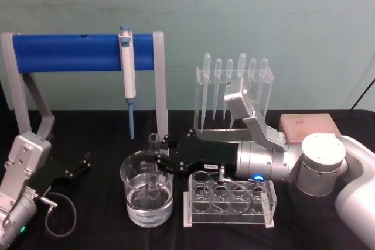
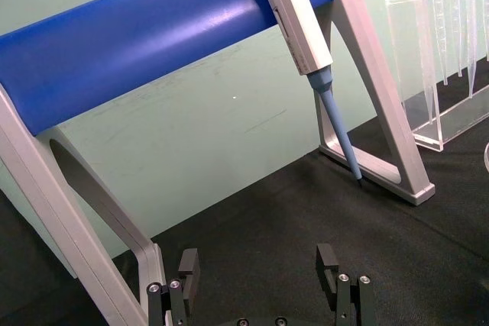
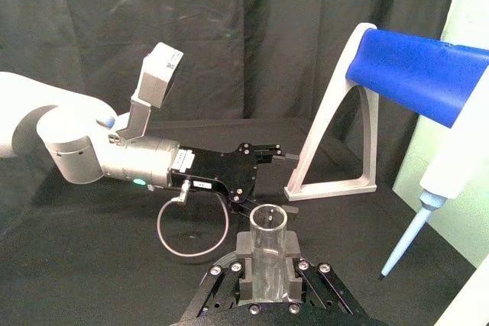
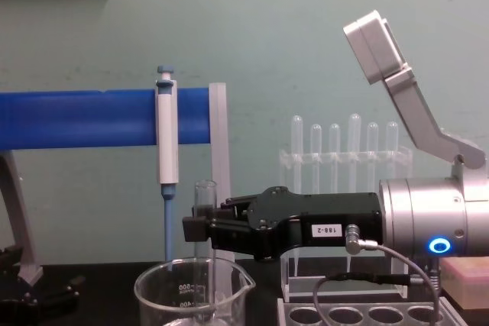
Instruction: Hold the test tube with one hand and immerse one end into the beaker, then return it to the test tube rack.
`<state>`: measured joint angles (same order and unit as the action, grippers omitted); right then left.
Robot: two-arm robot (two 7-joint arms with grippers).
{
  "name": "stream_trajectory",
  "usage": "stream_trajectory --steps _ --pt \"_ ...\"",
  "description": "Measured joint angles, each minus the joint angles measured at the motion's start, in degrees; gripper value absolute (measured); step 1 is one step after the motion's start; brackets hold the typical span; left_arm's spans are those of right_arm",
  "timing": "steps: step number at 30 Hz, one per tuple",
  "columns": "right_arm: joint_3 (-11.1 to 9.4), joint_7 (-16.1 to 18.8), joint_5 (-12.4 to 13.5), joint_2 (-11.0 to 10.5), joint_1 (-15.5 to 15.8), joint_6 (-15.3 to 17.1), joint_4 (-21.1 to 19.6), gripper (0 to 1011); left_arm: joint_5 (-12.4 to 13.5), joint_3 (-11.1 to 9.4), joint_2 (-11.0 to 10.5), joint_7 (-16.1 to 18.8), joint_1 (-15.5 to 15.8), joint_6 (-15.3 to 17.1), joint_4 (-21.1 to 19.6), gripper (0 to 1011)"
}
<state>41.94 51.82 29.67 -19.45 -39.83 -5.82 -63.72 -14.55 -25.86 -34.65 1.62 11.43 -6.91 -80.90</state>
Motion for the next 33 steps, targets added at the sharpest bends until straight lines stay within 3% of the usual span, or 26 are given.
stream_trajectory --steps 33 --pt "0.0 0.0 0.0 0.0 0.0 0.0 0.0 235 0.0 0.0 0.0 0.0 0.0 0.0 0.0 1000"
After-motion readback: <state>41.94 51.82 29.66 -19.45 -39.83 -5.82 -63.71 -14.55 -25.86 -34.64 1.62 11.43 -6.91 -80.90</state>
